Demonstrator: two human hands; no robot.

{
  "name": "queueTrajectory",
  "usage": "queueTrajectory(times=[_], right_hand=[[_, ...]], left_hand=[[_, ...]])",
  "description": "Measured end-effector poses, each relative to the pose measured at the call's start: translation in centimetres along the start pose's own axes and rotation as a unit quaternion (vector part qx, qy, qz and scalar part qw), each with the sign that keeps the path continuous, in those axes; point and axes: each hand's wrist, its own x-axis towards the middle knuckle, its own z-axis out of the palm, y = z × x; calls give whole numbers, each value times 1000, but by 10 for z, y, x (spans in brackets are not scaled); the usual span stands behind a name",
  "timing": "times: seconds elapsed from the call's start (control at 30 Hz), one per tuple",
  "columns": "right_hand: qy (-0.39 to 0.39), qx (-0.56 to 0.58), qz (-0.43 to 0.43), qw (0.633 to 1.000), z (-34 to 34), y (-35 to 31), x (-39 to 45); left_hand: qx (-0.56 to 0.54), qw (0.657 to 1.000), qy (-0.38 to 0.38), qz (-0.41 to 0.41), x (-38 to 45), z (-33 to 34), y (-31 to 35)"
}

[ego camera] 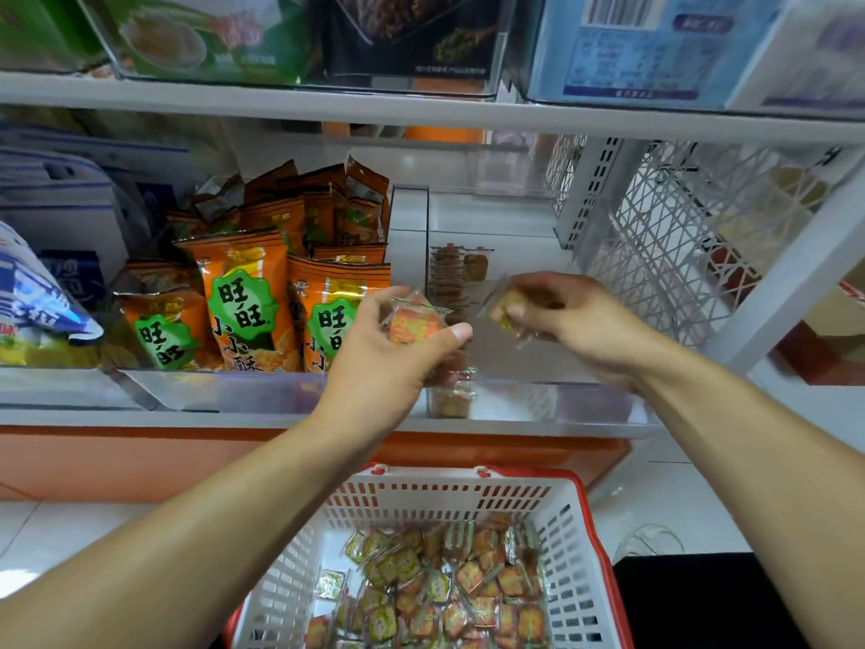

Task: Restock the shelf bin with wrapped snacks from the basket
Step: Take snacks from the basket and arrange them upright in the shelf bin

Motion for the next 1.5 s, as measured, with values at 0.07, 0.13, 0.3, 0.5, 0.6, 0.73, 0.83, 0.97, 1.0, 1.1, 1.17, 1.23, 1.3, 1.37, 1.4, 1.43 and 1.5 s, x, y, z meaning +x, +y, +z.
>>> queueTrajectory(times=[0.07, 0.13, 0.3, 0.5, 0.6, 0.73, 0.83, 0.97, 1.0, 1.1, 1.17, 1.23, 1.3, 1.37, 1.4, 1.43, 1.5], right_hand=[[52, -34, 22, 998, 0, 7, 21], [60, -23, 50, 997, 4, 15, 39], [80, 49, 105, 990, 21, 26, 86], [123, -92, 114, 981, 37, 49, 137], [157, -151, 117, 969, 37, 58, 152], [184, -138, 119, 966, 44, 60, 161], [197, -146, 103, 964, 49, 59, 163], [165, -185, 103, 963, 49, 51, 158], [157, -200, 97, 962, 47, 47, 153], [142, -243, 31, 959, 42, 23, 131], [156, -209, -48, 964, 44, -4, 107], [162, -152, -110, 969, 50, -30, 74], [109, -101, -150, 977, 55, -51, 29], [7, -137, -165, 977, 59, -63, -19], [-28, -194, -168, 966, 60, -67, -37], [-49, -243, -171, 954, 60, -68, -51], [-50, -240, -164, 955, 58, -63, -61]], left_hand=[[15, 1000, -14, -18, 0, 6, 0], [17, 999, -23, -33, -1, 13, 0], [-1, 999, -16, -52, -1, 22, 1], [17, 998, -23, -58, -2, 18, 4], [13, 997, -29, -64, -1, 14, 4], [23, 997, -30, -67, -1, 14, 1], [24, 996, -35, -73, -1, 13, 3], [11, 995, -41, -94, -8, 7, 8], [1, 994, -42, -98, -10, 5, 9], [-28, 992, -21, -125, -15, 2, 14], [-68, 986, -10, -150, -17, 0, 18], [-117, 980, 0, -158, -21, -1, 21], [-127, 980, 3, -152, -24, -3, 23], [-126, 981, -6, -144, -28, -4, 25], [-129, 981, -12, -142, -30, -4, 26], [-131, 981, -16, -141, -32, -4, 27], [-134, 980, -22, -144, -35, -4, 29]])
